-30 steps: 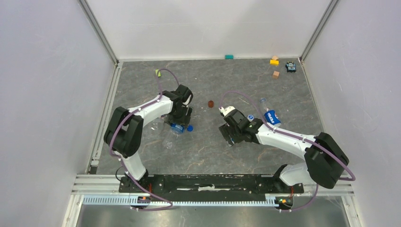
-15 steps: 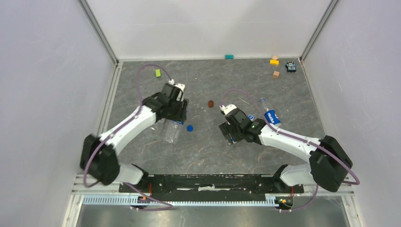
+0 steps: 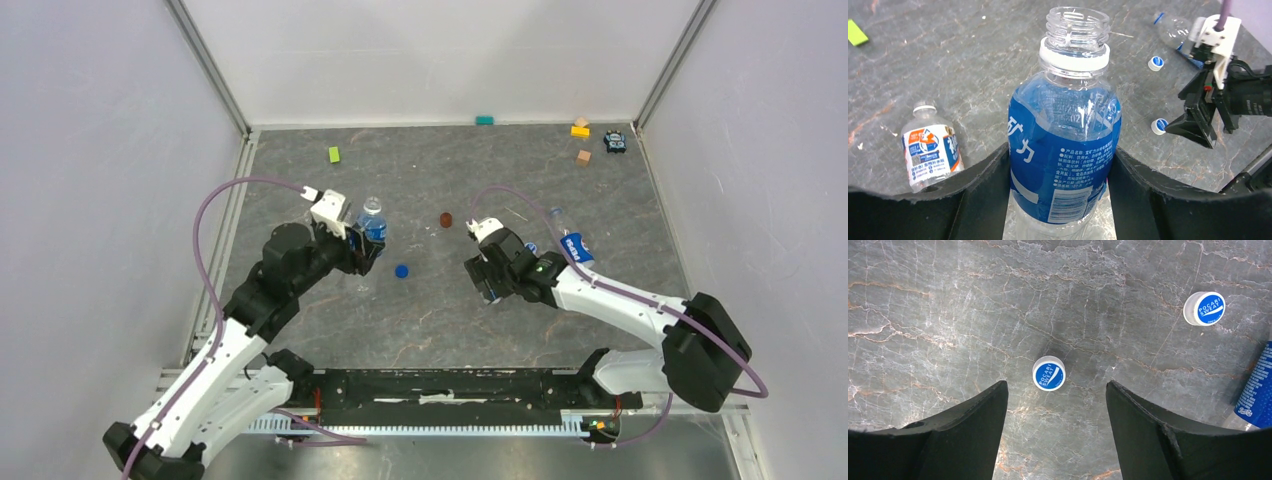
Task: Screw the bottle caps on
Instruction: Pick up the plastic bottle at the center of the board, then screw the bottle cap onto the plastic bottle.
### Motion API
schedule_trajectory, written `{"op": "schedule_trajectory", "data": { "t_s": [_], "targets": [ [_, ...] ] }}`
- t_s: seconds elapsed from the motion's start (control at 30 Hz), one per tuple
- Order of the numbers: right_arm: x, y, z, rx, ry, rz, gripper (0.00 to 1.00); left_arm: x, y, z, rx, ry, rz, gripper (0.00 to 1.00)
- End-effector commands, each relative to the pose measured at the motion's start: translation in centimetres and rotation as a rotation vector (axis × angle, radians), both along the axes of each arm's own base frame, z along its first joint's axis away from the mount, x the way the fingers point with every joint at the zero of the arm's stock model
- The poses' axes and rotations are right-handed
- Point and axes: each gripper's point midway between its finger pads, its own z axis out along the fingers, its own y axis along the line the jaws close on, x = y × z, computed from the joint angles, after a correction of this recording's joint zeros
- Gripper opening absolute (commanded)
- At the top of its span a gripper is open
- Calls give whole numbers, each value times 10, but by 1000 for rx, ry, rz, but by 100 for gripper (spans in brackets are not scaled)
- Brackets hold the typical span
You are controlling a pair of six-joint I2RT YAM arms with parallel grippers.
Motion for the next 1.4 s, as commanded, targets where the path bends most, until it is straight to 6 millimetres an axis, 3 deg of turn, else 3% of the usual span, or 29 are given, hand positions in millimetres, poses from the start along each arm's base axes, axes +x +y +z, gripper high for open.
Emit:
{"op": "schedule_trajectory", "data": {
  "t_s": [0.0,0.07,0.1,0.47,1.37],
  "targets": [
    [4,2,3,-14,-20,6,76,-5,-4,22,-5,-172,-79,36],
    [8,6,7,-11,-24,6,74,-9,-2,21,-8,-195,-83,35],
    [3,0,-4,-40,0,6,72,-10,-3,21,-11,-208,-90,35],
    [1,-4,-27,-111,60,18,63,-26,6,30,-81,-470,-105,26],
    [-1,10,-40,-128,146,61,47,-30,1,22,-58,-451,-146,25]
  ]
}}
